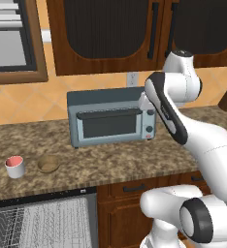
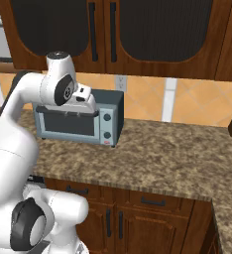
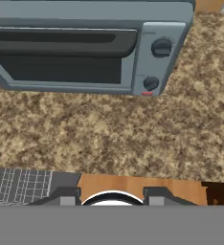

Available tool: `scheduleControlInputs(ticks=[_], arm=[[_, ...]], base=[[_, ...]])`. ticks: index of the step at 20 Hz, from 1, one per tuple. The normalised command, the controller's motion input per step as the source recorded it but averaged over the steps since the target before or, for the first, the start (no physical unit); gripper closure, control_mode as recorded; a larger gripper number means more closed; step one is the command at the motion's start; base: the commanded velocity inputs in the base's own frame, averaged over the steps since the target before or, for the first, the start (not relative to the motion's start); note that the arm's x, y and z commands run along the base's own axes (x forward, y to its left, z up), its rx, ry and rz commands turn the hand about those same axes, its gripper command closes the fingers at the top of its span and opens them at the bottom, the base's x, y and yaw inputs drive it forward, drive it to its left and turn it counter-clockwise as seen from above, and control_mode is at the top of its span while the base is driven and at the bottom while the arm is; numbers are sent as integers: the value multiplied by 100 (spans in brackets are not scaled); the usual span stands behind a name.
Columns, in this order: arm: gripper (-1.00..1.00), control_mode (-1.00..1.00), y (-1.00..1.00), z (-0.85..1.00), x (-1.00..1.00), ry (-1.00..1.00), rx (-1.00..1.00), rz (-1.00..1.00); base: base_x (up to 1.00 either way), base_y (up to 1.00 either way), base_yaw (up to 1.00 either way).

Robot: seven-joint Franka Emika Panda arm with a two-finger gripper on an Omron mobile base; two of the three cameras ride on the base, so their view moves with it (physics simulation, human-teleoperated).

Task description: Pick up the cup and bowl from the counter, place them in the dishwasher, and close the dishwasher door.

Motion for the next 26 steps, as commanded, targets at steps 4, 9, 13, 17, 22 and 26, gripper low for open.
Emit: scheduleControlInputs(ticks=[4, 9, 13, 17, 22, 26], arm=[[-100, -100, 33, -7, -20, 0, -1, 1], [-100, -100, 91, -20, -43, -1, -1, 23], [-100, -100, 100, -50, 0, -1, 1, 23], [-100, -100, 100, -41, 0, 0, 3, 32], [-100, -100, 100, -13, 1, 0, 0, 5], [-100, -100, 100, -5, 17, 0, 0, -2]], base=[[0, 0, 0], [0, 0, 0], [0, 0, 0], [0, 0, 0], [0, 0, 0], [0, 0, 0]])
